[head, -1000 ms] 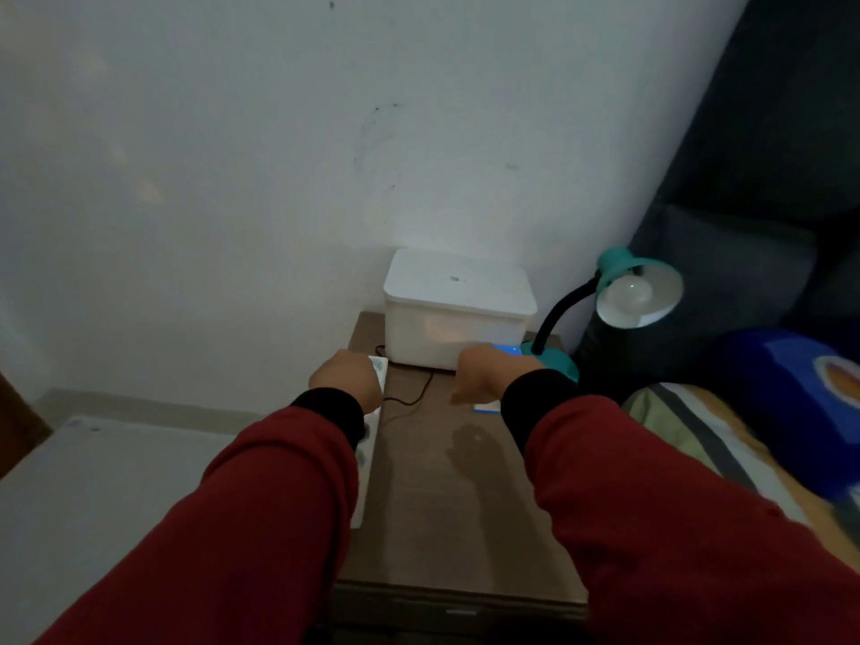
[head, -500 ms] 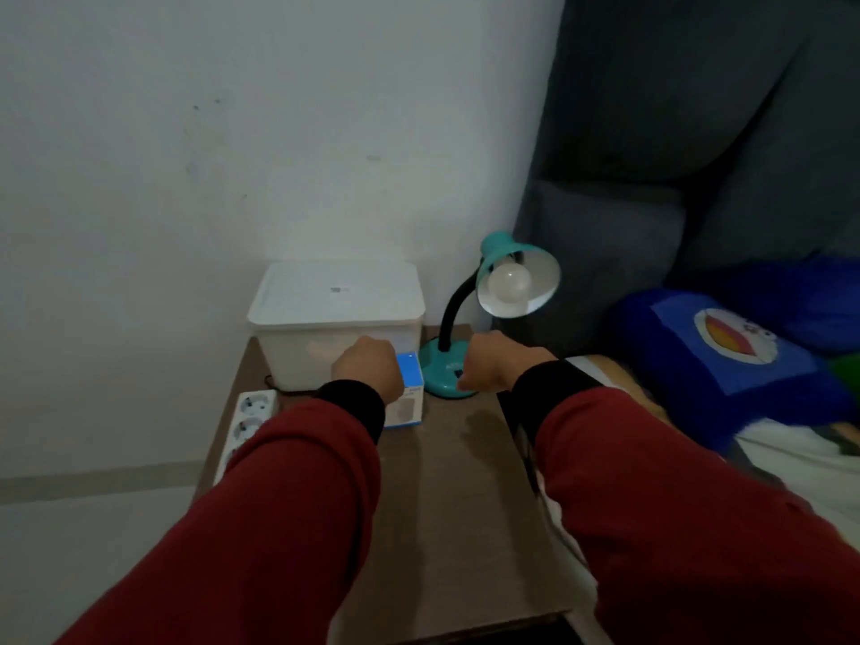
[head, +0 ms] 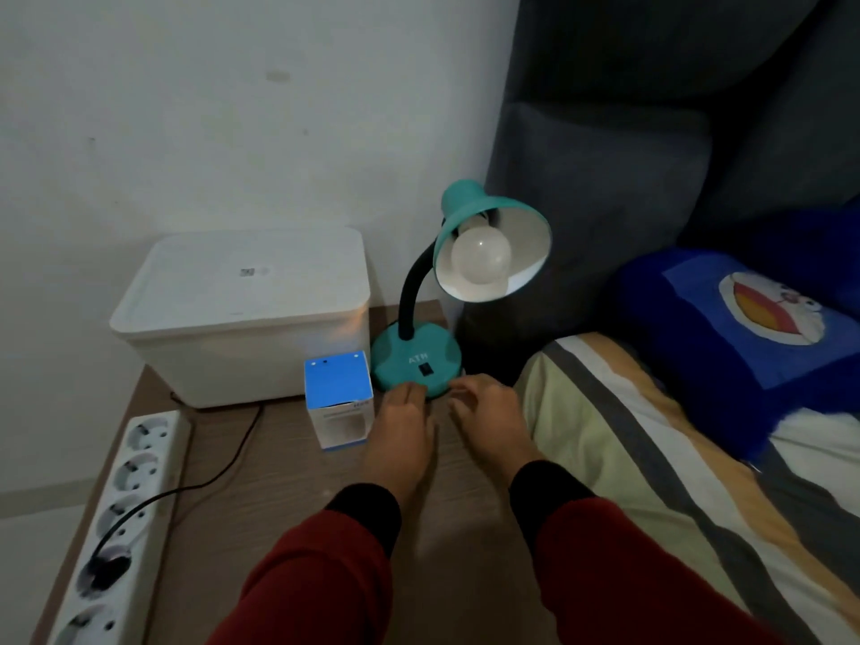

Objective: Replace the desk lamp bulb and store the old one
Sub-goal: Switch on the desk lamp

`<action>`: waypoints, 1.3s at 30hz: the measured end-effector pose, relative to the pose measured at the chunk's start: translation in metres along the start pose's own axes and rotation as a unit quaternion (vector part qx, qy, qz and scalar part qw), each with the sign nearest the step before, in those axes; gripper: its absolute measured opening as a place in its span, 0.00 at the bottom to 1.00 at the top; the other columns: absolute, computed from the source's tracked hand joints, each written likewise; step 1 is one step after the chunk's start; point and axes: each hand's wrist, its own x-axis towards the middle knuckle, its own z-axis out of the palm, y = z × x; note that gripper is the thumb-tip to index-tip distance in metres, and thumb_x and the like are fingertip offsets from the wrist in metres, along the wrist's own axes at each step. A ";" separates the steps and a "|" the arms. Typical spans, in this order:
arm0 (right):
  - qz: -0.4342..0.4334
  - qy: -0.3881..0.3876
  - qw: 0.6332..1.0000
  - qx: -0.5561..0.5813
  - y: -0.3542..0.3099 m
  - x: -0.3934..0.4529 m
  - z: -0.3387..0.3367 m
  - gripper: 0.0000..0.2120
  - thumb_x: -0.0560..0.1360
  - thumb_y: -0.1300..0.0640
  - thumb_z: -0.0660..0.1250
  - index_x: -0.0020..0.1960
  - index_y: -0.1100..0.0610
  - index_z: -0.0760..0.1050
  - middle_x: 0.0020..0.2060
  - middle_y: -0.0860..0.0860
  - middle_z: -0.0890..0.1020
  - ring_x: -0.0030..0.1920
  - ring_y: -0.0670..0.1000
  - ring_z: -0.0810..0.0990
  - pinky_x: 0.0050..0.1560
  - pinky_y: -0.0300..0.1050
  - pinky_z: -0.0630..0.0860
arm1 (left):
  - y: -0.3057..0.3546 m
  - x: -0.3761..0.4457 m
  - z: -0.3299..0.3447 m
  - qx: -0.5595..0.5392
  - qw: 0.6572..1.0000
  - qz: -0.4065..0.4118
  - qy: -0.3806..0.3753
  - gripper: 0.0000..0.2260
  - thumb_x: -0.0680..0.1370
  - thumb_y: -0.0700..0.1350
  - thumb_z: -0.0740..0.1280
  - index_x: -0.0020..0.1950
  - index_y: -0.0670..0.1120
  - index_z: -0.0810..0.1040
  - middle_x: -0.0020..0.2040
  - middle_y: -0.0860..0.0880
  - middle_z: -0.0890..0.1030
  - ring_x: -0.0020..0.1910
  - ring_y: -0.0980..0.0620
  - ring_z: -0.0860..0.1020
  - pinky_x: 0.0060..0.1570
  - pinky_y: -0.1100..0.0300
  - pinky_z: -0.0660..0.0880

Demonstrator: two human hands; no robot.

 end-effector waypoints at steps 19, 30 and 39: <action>-0.149 0.105 0.983 -0.031 0.039 0.031 0.050 0.23 0.67 0.61 0.74 0.61 0.56 0.79 0.58 0.58 0.79 0.52 0.59 0.80 0.56 0.51 0.76 | -0.041 0.001 0.058 -0.047 0.992 0.059 0.100 0.25 0.76 0.42 0.67 0.73 0.42 0.66 0.74 0.45 0.66 0.73 0.51 0.57 0.71 0.53 0.51; -0.162 0.104 0.979 -0.073 0.039 0.036 0.052 0.24 0.68 0.59 0.73 0.64 0.53 0.76 0.57 0.58 0.79 0.50 0.58 0.79 0.52 0.53 0.79 | -0.041 0.001 0.057 -0.054 0.990 0.067 0.112 0.25 0.76 0.42 0.67 0.72 0.43 0.66 0.74 0.45 0.66 0.73 0.52 0.57 0.72 0.56 0.51; -0.146 0.168 0.975 -0.019 0.046 0.033 0.065 0.16 0.71 0.58 0.68 0.58 0.56 0.80 0.52 0.57 0.82 0.51 0.57 0.79 0.56 0.41 0.70 | -0.045 0.006 0.061 -0.058 0.991 0.035 0.111 0.24 0.73 0.48 0.58 0.65 0.39 0.75 0.66 0.42 0.76 0.69 0.48 0.66 0.71 0.63 0.50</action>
